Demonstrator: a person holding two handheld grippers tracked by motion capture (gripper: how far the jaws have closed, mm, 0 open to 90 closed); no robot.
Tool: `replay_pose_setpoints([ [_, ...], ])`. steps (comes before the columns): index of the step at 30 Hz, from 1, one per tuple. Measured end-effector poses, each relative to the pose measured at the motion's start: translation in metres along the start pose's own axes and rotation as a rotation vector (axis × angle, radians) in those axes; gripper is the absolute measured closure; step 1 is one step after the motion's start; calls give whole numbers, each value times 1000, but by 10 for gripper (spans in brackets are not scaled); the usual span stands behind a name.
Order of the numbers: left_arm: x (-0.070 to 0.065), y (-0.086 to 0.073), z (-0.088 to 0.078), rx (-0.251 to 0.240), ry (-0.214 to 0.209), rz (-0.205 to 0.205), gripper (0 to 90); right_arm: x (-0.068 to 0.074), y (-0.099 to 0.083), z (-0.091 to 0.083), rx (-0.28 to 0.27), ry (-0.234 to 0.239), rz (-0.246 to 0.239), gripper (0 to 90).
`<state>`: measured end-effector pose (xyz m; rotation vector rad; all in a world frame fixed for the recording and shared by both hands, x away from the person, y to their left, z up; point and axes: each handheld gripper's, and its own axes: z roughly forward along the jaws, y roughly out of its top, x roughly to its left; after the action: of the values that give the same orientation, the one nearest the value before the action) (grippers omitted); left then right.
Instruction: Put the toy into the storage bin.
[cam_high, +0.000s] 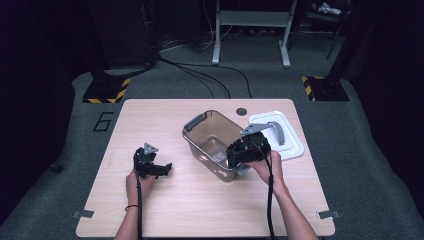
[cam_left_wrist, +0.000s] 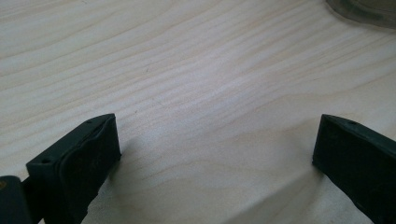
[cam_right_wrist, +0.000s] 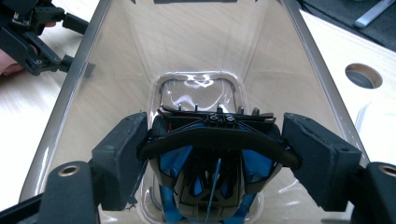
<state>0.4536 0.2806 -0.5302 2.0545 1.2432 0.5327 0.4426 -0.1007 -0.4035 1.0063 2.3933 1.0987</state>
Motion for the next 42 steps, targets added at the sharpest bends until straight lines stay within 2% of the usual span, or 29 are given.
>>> replay_pose_setpoints([
  [5,0,0,0,0,0,0,7,-1,0,-3,26,5,7,239],
  [14,0,0,0,0,0,1,7,0,1,-7,64,12,-18,238],
  [21,0,0,0,0,0,0,7,3,-4,-9,47,9,-44,238],
  [25,0,0,0,0,0,0,8,2,-4,-9,48,5,-28,237],
  [27,0,0,0,0,0,0,7,3,-4,-10,48,1,-1,237],
  [28,0,0,0,2,-1,1,8,2,-5,-9,37,-1,-10,237],
  [30,0,0,0,0,0,1,7,3,-6,-10,36,-4,6,237],
  [42,0,0,0,3,-1,1,7,4,-9,-11,20,-10,-4,235],
])
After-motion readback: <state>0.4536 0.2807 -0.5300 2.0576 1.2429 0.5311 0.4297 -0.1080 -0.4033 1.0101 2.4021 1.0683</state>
